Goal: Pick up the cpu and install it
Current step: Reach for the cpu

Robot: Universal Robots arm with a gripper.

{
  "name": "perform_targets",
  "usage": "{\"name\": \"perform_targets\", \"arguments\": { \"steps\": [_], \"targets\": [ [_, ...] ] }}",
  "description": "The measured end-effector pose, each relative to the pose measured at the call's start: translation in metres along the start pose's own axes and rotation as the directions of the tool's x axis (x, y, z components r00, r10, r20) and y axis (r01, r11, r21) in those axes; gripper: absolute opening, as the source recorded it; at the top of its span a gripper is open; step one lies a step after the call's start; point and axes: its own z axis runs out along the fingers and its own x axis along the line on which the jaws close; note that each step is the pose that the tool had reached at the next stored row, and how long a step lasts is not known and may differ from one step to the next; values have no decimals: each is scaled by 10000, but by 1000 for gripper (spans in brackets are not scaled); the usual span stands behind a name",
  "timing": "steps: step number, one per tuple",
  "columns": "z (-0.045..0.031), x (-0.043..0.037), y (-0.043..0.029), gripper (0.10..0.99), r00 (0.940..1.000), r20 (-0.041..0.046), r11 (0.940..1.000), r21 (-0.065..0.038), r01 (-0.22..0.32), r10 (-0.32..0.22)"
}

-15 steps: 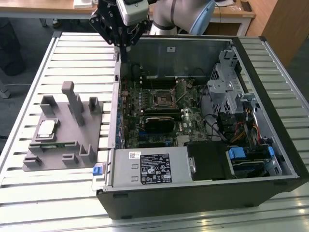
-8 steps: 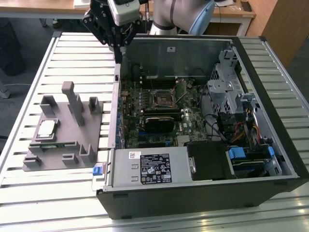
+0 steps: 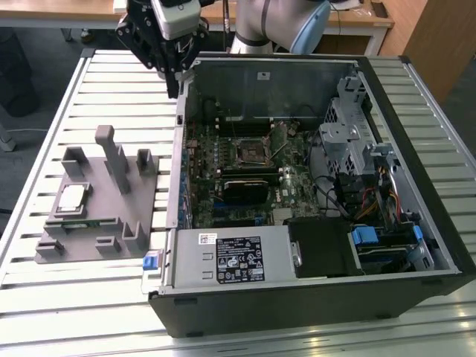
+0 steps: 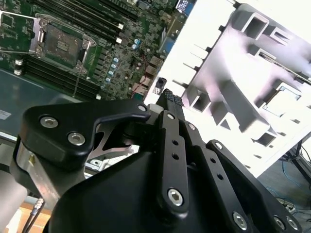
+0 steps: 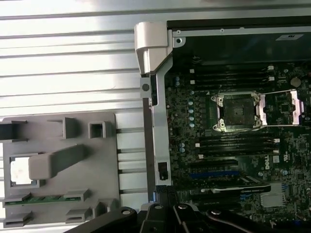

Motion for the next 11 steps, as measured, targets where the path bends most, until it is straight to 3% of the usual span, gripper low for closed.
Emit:
{"name": "perform_targets", "arguments": {
  "steps": [11],
  "targets": [
    [-2,204,-16,106,10000,0,10000,0,1,-1]
  ]
}}
